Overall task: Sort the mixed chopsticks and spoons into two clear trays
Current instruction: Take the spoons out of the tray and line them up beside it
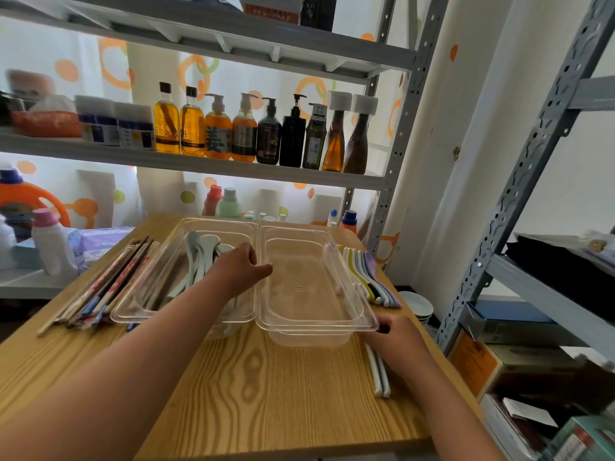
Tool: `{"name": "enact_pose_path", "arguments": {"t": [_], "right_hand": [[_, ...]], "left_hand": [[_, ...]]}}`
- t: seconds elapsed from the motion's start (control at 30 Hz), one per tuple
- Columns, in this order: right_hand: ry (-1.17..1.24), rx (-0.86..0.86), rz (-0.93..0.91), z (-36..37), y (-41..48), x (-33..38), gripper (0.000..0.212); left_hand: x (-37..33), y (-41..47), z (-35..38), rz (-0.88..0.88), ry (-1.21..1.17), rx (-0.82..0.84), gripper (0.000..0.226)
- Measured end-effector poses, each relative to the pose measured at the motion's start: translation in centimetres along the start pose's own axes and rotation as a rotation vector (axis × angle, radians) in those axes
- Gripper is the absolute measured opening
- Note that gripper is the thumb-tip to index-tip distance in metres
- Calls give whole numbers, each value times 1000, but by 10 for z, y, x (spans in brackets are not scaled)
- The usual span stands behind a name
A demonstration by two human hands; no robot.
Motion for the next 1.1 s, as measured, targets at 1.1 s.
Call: {"name": "enact_pose_path", "arguments": {"t": [1.1], "right_hand": [[53, 80, -341, 102, 14, 150, 23]], "left_hand": [[47, -6, -61, -97, 395, 121, 30]]}}
Point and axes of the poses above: each hand's wrist, its own y-axis towards the middle knuckle, its own z-axis out of the palm, x = y × z, the point moved 4 cm from there along y, towards the middle knuckle, and after that the axes turned 9 degrees about -x, right-handed, at the moved point
